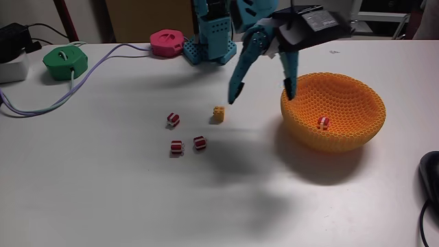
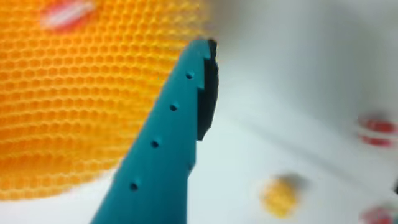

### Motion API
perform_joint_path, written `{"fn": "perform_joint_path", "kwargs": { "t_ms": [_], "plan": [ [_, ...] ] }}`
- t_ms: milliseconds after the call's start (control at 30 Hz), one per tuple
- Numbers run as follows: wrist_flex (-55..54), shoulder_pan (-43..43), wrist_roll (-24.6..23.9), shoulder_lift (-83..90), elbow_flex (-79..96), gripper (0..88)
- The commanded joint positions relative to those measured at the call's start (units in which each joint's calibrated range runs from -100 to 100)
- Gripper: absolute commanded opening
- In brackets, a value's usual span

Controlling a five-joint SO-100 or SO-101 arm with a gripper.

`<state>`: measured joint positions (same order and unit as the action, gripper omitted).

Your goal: Place cube pieces into the yellow basket

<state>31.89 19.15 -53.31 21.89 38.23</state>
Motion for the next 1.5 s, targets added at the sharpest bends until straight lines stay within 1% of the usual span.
{"fn": "perform_joint_path", "kwargs": {
  "t_ms": [0, 67, 167, 333, 533, 767, 967, 1033, 1067, 1133, 1167, 1267, 1333, 1400, 1467],
  "plan": [
    [-6.26, -9.83, 3.32, -0.96, 3.9, 53.1],
    [-10.87, -13.74, 4.3, -2.1, 8.23, 51.3],
    [-15.3, -16.63, 4.15, -2.19, 14.4, 49.5],
    [-22.33, -17.1, 2.98, -3.14, 22.39, 47.8],
    [-27.81, -17.28, 4.0, -7.68, 23.06, 46.5],
    [-33.63, -19.71, 5.96, -13.56, 20.85, 43.8],
    [-38.67, -22.13, 8.06, -17.06, 19.31, 35.6],
    [-39.28, -22.69, 8.35, -17.72, 18.63, 31.2],
    [-39.71, -22.88, 8.3, -17.91, 18.54, 23.7],
    [-41.1, -23.72, 8.6, -18.1, 18.54, 5.6],
    [-41.71, -24.0, 8.99, -18.1, 18.54, 0.0],
    [-42.32, -23.53, 8.89, -16.96, 18.54, 0.0],
    [-42.23, -22.22, 7.86, -14.41, 18.25, 0.0],
    [-41.19, -20.08, 5.96, -10.71, 17.0, 0.0],
    [-40.75, -16.91, 2.59, -5.89, 16.23, 0.0]
  ]
}}
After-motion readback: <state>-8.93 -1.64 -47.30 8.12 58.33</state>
